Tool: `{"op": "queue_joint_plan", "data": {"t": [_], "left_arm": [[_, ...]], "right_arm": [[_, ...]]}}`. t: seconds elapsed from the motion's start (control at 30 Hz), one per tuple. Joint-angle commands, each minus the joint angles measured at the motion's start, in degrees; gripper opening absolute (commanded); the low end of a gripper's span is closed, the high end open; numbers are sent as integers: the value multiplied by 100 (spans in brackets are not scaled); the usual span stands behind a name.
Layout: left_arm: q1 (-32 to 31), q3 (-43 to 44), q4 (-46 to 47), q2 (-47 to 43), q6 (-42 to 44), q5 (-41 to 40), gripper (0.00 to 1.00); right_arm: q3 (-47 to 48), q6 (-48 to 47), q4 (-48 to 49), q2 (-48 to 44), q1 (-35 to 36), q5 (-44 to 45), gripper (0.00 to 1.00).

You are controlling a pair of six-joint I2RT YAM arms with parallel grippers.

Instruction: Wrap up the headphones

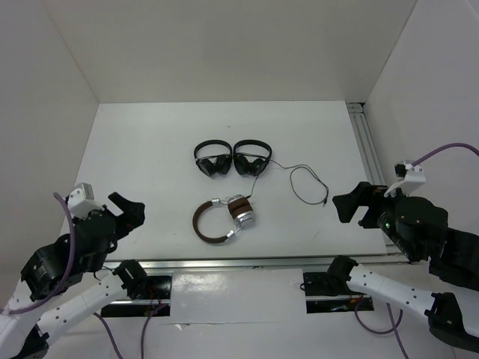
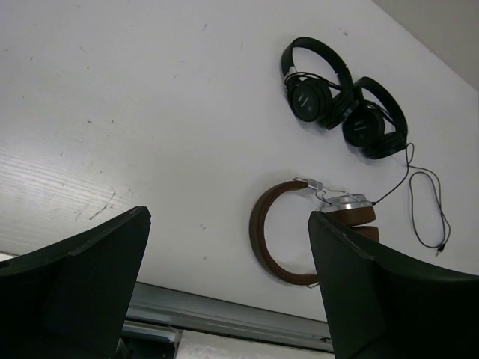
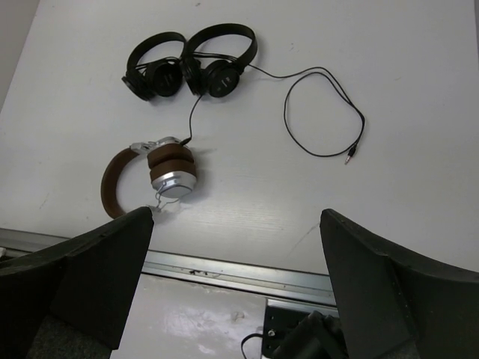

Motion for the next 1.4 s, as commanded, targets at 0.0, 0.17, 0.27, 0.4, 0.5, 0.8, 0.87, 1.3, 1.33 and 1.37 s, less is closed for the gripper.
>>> {"op": "queue_joint_plan", "data": {"t": [0.0, 0.17, 0.27, 0.4, 0.5, 0.8, 0.87, 1.3, 1.33, 1.37], "left_arm": [[-19, -130, 434, -371, 308, 108, 100], [-19, -87, 777, 162, 686, 232, 100], [122, 89, 768, 1374, 415, 617, 100], [122, -129, 1924, 2667, 187, 1925, 98], [122, -490, 2210, 3283, -822, 1998, 95], [69, -1342, 2860, 4390, -1862, 2007, 91], [17, -1466, 3018, 4741, -1941, 2060, 91], [-36, -1967, 3660, 5700, -2073, 2271, 58], [-36, -2019, 3660, 5754, -2073, 2323, 53], [-36, -2020, 3660, 5832, -2073, 2324, 48]], "right_arm": [[209, 165, -97, 170, 70, 232, 100], [351, 289, 281, -76, 535, 416, 100], [465, 799, -140, 292, 999, 864, 100], [9, 940, -10, 837, 1116, 1050, 100], [-53, 773, 271, 1259, 1116, 1059, 100], [-571, 280, 1071, 1322, 1116, 584, 100], [-685, 280, 1142, 1260, 1116, 522, 100], [-932, 228, 1379, 1040, 1116, 408, 100], [-932, 228, 1379, 1040, 1116, 408, 100], [-932, 228, 1431, 1040, 1116, 408, 100]]}}
